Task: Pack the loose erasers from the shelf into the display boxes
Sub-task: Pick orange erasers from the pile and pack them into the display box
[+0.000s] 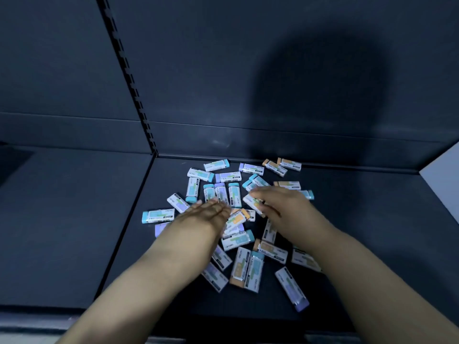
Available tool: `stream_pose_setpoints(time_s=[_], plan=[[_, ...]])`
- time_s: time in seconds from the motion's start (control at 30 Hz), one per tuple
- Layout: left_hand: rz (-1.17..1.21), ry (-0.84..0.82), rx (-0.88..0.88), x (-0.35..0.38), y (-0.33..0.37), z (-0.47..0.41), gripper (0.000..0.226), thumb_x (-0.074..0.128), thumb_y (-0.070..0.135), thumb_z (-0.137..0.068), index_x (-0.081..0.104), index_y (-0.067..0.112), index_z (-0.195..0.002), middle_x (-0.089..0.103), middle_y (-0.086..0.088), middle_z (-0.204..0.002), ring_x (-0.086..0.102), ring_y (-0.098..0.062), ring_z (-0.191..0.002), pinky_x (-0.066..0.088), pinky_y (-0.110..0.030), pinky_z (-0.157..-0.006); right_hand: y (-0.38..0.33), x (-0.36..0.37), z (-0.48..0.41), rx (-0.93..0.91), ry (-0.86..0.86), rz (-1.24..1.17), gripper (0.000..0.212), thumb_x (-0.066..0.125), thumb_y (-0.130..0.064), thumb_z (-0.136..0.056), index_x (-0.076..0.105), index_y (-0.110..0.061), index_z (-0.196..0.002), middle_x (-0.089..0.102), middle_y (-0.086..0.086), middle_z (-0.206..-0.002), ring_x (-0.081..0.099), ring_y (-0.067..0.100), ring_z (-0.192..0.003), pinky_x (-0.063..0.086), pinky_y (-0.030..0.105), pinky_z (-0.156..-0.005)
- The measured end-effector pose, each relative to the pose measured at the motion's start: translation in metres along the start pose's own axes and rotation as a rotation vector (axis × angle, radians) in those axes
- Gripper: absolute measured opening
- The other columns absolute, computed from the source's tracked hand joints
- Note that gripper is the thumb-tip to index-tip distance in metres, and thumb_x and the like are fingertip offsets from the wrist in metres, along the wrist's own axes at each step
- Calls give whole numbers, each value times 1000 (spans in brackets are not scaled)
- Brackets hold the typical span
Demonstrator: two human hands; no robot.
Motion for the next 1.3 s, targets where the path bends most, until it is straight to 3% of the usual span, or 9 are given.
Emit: stream_pose_setpoints(time_s=[0.07, 0.13, 0.27, 0.57, 0.8, 0.93, 1.0, 1.17, 1.3], plan=[[88, -57, 55, 3, 5, -2, 62, 55, -3, -81, 43, 15, -139, 44, -3, -143, 40, -19, -133, 13, -28, -111, 8, -6, 4, 92, 67, 38, 31, 57, -6, -89, 62, -12, -119, 62, 6, -121, 56, 20, -114, 37, 18, -98], [112, -51, 40, 6, 7, -3, 60, 46, 2, -91, 30, 23, -145, 34, 6, -149, 31, -14, -136, 20, -19, -109, 13, -8, 8, 155, 47, 97, 28, 56, -12, -91, 62, -13, -118, 63, 5, -119, 57, 19, -112, 35, 15, -92], [210, -21, -75, 6, 11, -6, 36, 48, 15, -94, 51, 16, -130, 56, -1, -117, 51, -19, -108, 41, -26, -88, 6, -7, 16, 196, 14, 119, 29, 58, -16, -89, 63, -15, -118, 64, 2, -115, 56, 17, -106, 32, 10, -82], [97, 17, -128, 2, 17, -7, 25, 40, 33, -98, 59, 17, -95, 56, -1, -93, 50, -18, -86, 32, -25, -69, -8, 6, 22, 206, 19, 100, 33, 58, -15, -89, 58, -15, -122, 60, 4, -117, 54, 18, -107, 43, 25, -92], [153, 34, -240, -4, 20, -6, 46, 42, 17, -95, 37, 26, -140, 60, -6, -104, 56, -23, -97, 42, -28, -76, -13, 14, 21, 185, 28, 143, 22, 57, -13, -89, 63, -7, -109, 62, 9, -107, 50, 20, -105, 43, 32, -87], [106, -30, -218, -1, 13, -10, 16, 45, 8, -89, 57, 15, -97, 53, -4, -94, 53, -22, -93, 33, -25, -69, -10, 12, 14, 202, 34, 214, 20, 58, -15, -87, 63, -5, -103, 61, 9, -102, 51, 21, -98, 44, 35, -84], [121, -17, -216, 1, 9, -11, 19, 46, 4, -86, 59, 13, -97, 51, -4, -91, 52, -24, -92, 35, -25, -70, -10, 13, 10, 199, 6, 245, 20, 58, -14, -87, 63, -6, -104, 60, 8, -104, 48, 20, -103, 44, 34, -86], [212, -58, -113, 5, 2, -15, 54, 52, 30, -94, 35, 14, -143, 35, -4, -146, 30, -22, -135, 28, -25, -109, -9, 18, 2, 253, -7, 306, 21, 59, -12, -85, 60, -8, -106, 52, 7, -109, 45, 22, -109, 46, 34, -85], [226, -161, -60, 7, 0, -20, 65, 53, 33, -93, 22, 18, -148, 16, 4, -155, 16, -15, -141, 15, -19, -111, -8, 21, -5, 275, 57, 350, 24, 53, -3, -84, 60, -8, -106, 56, 9, -106, 48, 25, -104, 44, 31, -77]])
Point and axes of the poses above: each hand's wrist, its own z-axis away from the middle knuckle, its own x-axis out of the palm, y = z × x, the point moved 1 cm from there along -z, towards the middle knuckle
